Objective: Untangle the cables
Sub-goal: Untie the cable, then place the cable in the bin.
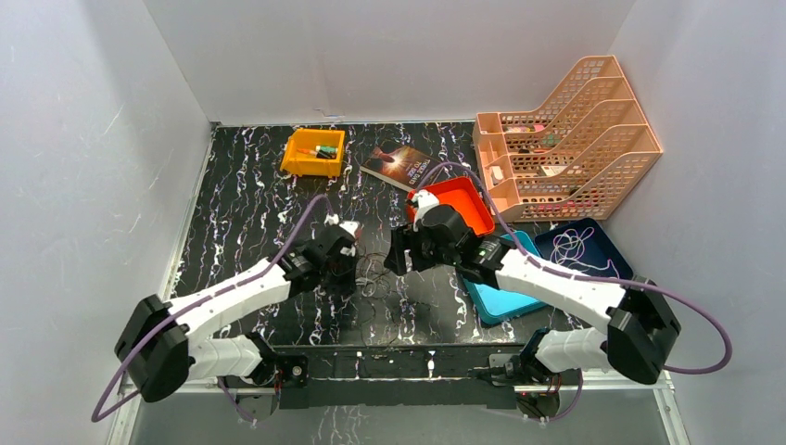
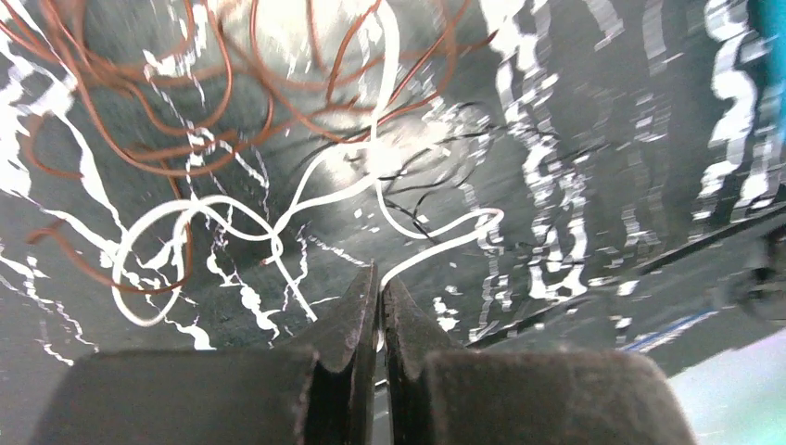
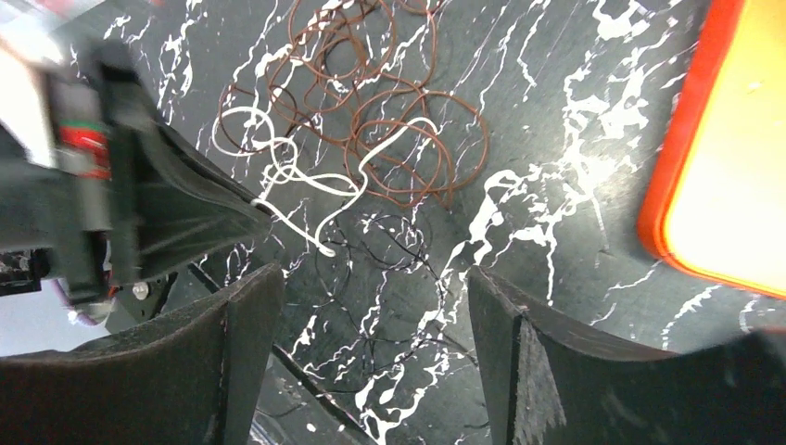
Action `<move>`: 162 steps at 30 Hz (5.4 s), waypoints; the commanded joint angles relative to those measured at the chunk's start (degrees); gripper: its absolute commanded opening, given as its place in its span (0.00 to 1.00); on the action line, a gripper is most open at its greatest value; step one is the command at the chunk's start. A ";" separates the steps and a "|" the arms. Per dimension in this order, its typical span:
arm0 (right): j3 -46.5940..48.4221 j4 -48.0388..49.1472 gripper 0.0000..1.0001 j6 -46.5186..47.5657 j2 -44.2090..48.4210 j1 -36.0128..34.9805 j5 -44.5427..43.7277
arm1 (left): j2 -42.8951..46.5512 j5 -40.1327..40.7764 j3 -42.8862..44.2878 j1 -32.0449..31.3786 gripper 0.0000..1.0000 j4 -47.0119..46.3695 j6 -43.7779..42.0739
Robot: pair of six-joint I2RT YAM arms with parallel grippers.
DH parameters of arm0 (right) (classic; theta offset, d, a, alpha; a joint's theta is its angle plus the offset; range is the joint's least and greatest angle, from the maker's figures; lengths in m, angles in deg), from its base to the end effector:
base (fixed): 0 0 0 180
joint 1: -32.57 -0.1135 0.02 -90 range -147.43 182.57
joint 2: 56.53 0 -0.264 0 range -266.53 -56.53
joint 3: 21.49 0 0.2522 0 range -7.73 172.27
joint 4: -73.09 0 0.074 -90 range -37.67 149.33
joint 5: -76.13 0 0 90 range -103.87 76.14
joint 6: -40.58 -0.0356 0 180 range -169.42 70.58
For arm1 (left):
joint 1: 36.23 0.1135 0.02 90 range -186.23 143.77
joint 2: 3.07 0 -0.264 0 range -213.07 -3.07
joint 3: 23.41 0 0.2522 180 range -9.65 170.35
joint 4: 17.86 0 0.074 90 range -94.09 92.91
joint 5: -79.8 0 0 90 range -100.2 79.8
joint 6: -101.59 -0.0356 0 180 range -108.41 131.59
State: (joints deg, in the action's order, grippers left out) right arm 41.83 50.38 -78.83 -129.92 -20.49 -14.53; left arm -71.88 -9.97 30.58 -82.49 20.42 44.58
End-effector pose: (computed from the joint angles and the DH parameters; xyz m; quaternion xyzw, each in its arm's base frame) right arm 0.1716 0.2275 0.2630 -0.1772 0.8598 0.3118 0.3634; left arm 0.1620 -0.1691 0.2075 0.1090 0.9423 -0.2004 0.2450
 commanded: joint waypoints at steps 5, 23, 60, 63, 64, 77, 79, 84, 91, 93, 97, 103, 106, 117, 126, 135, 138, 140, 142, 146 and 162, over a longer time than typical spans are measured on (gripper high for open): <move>-2.73 11.82 0.86 10.23 9.68 -0.24 -7.27 | 7.88 8.78 17.00 -0.31 0.00 10.70 -2.17; -0.06 41.69 0.36 27.51 -5.21 -0.28 7.63 | 4.58 19.47 48.42 -0.27 0.00 20.00 -13.56; -9.02 30.50 0.76 21.24 11.92 -0.29 2.16 | 0.90 28.86 62.20 -0.32 0.00 17.70 -23.41; -7.44 30.89 0.81 21.05 16.69 -0.29 2.75 | 2.32 26.44 58.83 -0.27 0.00 16.68 -22.60; -6.47 31.59 0.82 20.81 17.41 -0.24 3.77 | 2.82 25.03 57.69 -0.32 0.00 16.24 -22.40; 3.08 46.52 0.79 6.13 9.35 -0.29 5.91 | 4.88 14.71 50.04 -0.32 0.00 13.19 -21.28; 5.87 40.95 0.79 5.39 8.08 -0.29 4.50 | 4.91 15.84 50.12 -0.32 0.00 13.19 -21.28; 11.50 25.33 0.79 3.23 4.07 -0.29 6.28 | 7.31 33.37 50.09 -0.32 0.00 14.48 -17.98; 12.06 12.69 0.79 3.29 -6.41 -0.37 7.25 | 13.13 45.49 47.79 -0.32 0.00 15.88 -13.98; 12.34 8.62 0.83 7.02 -8.52 -0.34 1.47 | 14.09 46.15 46.96 -0.32 0.00 16.15 -13.63; 27.68 -12.60 0.89 12.40 -13.57 -0.27 -7.48 | 14.37 44.33 46.09 -0.31 0.00 17.94 -12.33; 29.53 -5.76 0.90 6.35 -16.04 -0.36 23.11 | 13.73 42.72 44.91 -0.31 0.00 17.06 -11.98; 28.23 -10.69 0.94 7.48 -18.74 -1.77 22.83 | 13.92 43.14 44.83 -0.32 0.00 16.45 -12.34; 21.83 -4.34 0.98 10.70 -12.80 -0.29 22.12 | 14.48 43.65 44.00 -0.32 0.00 16.54 -12.88; 15.91 12.92 0.98 2.84 -9.60 0.64 37.76 | 15.36 42.26 42.19 -0.32 0.00 16.71 -11.73; 26.36 0.34 0.98 12.02 -12.48 0.50 37.46 | 15.70 41.89 41.60 -0.31 0.00 16.81 -11.46; 37.35 -27.98 0.98 21.34 -22.74 -0.77 1.87 | 15.90 42.05 41.64 -0.30 0.00 16.88 -11.46; 40.56 -37.71 0.97 24.02 -27.87 -0.82 -3.20 | 16.19 42.05 41.81 -0.32 0.00 16.85 -11.37; 37.40 -31.99 0.98 22.46 -23.25 -1.59 3.17 | 16.21 42.55 41.94 -0.31 0.00 17.11 -11.54; 39.98 -29.65 0.98 20.19 -20.56 -2.48 0.74 | 16.13 43.41 41.64 -0.27 0.00 17.14 -11.60; 29.54 -17.05 0.98 29.15 -9.46 -6.99 17.59 | 14.87 41.16 40.43 -0.32 0.02 16.83 -10.99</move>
State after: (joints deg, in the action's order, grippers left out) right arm 77.92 23.93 -53.45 -148.34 -25.39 -13.99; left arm -57.20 30.88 71.35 -82.58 37.55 33.35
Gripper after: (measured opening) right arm 0.982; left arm 0.016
